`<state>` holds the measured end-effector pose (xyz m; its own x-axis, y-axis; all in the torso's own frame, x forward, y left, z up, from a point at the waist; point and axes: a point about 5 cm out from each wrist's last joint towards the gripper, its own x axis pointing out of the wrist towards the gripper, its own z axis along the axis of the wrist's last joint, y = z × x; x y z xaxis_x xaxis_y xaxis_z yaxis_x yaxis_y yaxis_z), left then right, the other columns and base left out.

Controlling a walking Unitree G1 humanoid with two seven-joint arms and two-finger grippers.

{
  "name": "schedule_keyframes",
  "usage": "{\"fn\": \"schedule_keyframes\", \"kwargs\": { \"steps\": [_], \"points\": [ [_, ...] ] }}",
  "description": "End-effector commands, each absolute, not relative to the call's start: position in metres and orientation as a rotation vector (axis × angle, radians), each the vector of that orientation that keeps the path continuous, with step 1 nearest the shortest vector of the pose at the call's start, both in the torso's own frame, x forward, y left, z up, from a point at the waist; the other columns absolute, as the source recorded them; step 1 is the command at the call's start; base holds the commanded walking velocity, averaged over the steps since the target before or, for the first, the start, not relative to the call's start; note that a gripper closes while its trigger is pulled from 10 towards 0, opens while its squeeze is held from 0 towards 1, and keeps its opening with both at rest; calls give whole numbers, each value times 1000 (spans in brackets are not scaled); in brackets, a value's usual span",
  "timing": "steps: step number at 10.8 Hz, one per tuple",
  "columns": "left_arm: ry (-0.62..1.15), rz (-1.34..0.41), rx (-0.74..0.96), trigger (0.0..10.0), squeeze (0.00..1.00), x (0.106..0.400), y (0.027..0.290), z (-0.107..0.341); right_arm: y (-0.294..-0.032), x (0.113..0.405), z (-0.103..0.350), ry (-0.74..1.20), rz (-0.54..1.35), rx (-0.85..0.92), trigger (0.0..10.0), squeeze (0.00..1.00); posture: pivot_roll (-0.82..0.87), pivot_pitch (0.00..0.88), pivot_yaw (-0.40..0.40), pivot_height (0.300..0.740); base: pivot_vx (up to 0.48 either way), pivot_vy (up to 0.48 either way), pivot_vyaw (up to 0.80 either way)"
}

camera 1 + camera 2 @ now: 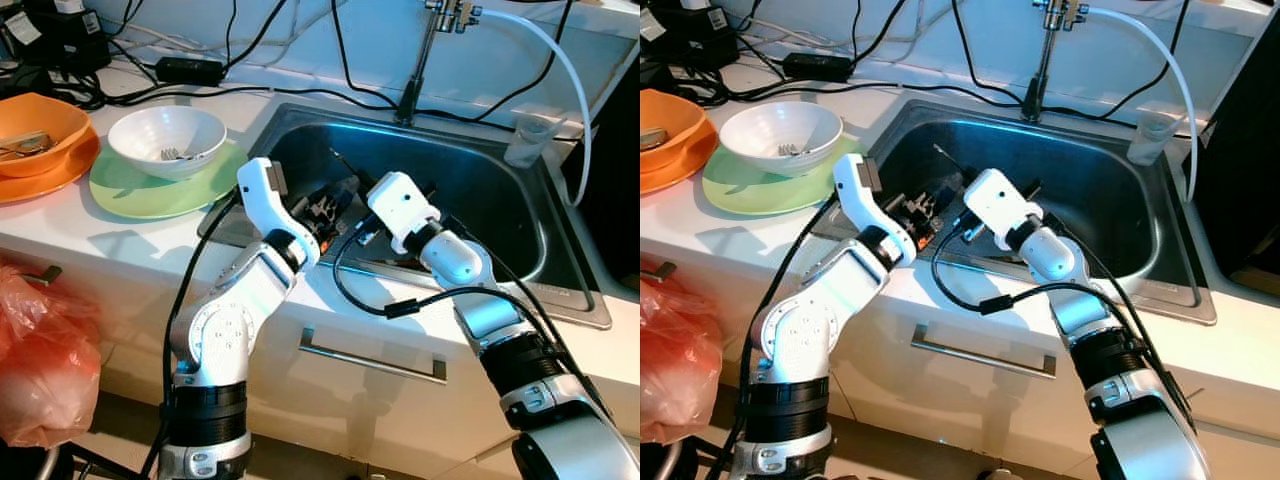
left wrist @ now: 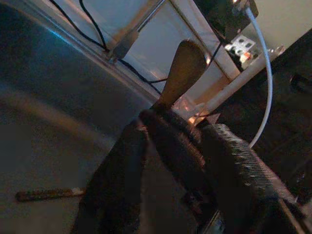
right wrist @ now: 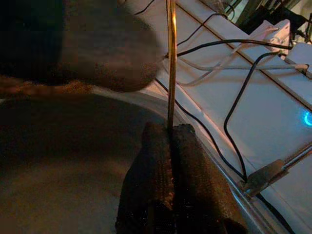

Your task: Kitchen organization

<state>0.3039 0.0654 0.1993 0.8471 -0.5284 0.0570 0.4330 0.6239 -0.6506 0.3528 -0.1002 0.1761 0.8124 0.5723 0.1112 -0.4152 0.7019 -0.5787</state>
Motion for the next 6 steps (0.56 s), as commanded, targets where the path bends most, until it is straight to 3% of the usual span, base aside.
{"fn": "schedule_keyframes", "kwargs": {
  "steps": [1, 6],
  "points": [
    [137, -595, -681, 10000, 1000, 300, 63, 200, -108, 357, 183, -309, 529, -587, 0, 0, 26, 0, -62, 740, 0, 0, 0],
    [170, -730, -472, 10000, 1000, 288, 76, 179, -126, 362, 183, -286, 471, -612, 0, 0, 27, 0, -57, 740, 0, 0, 0]
  ]
}}
